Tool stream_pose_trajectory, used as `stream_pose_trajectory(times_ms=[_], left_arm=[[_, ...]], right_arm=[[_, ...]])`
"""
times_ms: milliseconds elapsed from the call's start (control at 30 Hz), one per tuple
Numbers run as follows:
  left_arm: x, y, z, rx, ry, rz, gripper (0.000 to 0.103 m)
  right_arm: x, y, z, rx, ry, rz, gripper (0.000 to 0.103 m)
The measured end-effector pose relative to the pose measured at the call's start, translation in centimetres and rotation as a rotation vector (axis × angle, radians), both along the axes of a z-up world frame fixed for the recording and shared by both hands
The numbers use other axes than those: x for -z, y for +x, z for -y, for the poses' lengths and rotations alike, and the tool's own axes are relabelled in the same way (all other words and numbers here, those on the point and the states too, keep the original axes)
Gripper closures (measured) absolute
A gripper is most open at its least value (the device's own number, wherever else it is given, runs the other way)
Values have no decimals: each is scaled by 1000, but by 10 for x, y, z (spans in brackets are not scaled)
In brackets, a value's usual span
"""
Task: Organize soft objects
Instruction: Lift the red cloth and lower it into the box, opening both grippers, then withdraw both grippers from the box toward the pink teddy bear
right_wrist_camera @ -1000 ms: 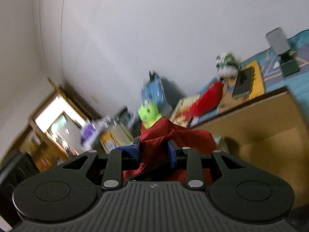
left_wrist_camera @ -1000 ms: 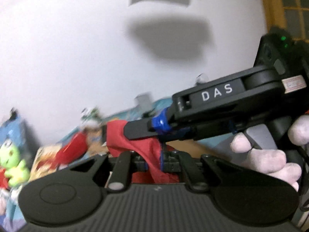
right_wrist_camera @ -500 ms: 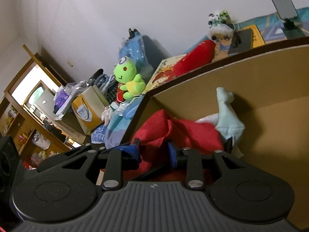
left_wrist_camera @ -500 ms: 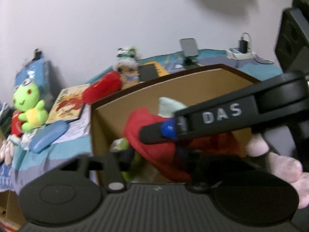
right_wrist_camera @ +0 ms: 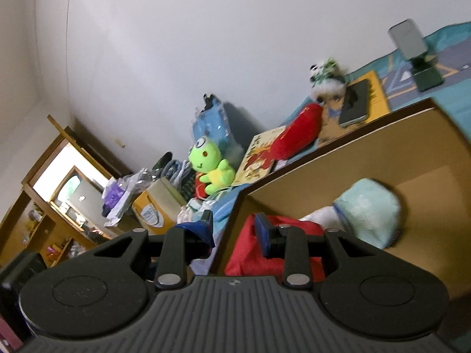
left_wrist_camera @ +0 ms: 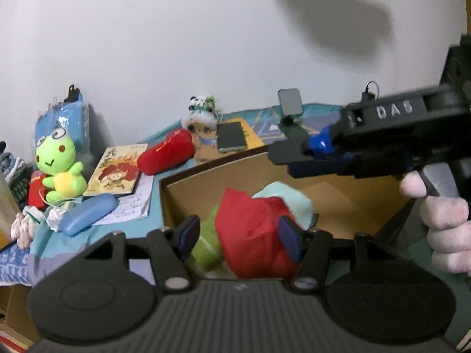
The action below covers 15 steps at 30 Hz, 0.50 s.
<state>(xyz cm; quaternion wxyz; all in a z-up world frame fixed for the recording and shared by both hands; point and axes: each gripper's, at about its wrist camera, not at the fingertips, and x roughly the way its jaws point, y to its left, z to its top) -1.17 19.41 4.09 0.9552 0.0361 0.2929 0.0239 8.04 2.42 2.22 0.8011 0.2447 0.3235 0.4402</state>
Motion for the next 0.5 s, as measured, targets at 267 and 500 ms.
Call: stream_pose_trajectory(times_ms=[267, 500], left_arm=[[-11, -9, 35, 31, -56, -33, 42], [5, -2, 84, 40, -101, -161, 42]], right_arm=[[9, -26, 54, 82, -55, -18, 88], [18, -48, 97, 141, -125, -26, 88]])
